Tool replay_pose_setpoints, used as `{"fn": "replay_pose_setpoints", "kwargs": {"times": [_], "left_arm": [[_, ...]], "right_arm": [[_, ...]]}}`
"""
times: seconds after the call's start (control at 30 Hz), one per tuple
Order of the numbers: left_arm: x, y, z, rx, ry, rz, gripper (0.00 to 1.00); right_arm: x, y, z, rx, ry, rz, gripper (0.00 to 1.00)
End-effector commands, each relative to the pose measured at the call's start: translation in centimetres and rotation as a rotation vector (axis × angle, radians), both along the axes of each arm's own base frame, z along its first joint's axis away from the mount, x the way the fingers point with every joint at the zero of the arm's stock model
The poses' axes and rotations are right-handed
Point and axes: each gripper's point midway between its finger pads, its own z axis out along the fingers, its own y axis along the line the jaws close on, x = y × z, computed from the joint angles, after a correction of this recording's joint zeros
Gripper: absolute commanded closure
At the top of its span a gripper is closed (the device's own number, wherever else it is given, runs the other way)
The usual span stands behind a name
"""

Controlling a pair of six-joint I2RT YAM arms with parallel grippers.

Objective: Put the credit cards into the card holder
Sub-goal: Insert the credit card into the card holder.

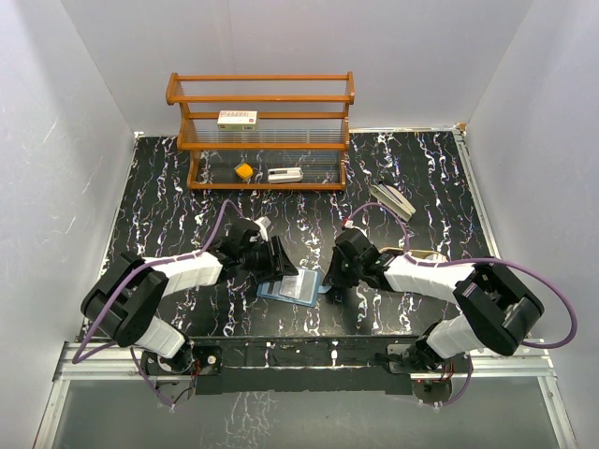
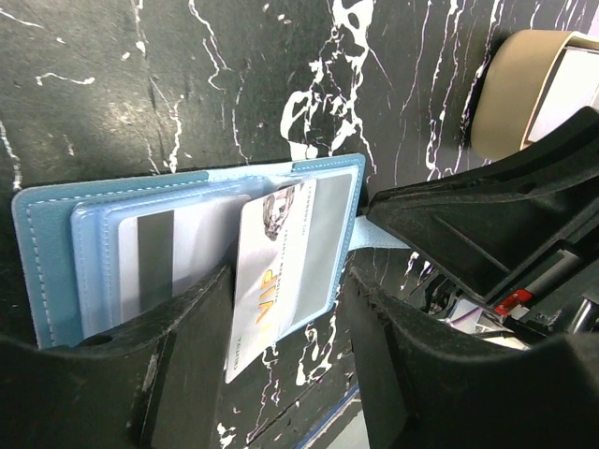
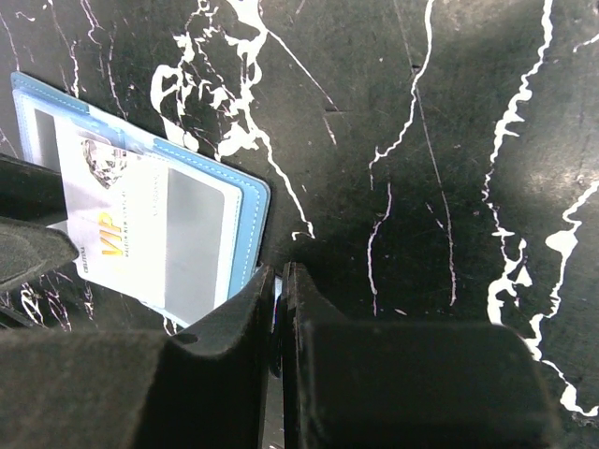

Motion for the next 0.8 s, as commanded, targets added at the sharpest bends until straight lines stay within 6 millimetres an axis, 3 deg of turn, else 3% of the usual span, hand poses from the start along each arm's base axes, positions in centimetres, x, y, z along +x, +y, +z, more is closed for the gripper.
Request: {"fn": "replay_pose_setpoints", "kwargs": {"times": [0.0,0.6,0.77], "left_arm": [[-0.6,-1.0,0.3,-0.021,0.002,-0.031,0.51],[-0.9,-3.4,-0.1,-0.017,-0.001,-0.071,0.51],[-0.4,-2.4,-0.3,0.064,-0.008,-0.043,0.51]], "right_arm": [[0.6,1.1,0.8,0.067,-0.031,-0.015,0.97],[0.9,1.4,0.8,0.086,-0.041,-0.021,0.99],[1.1,1.0,1.0,0.057,-0.056,-0.025,0.99]]}}
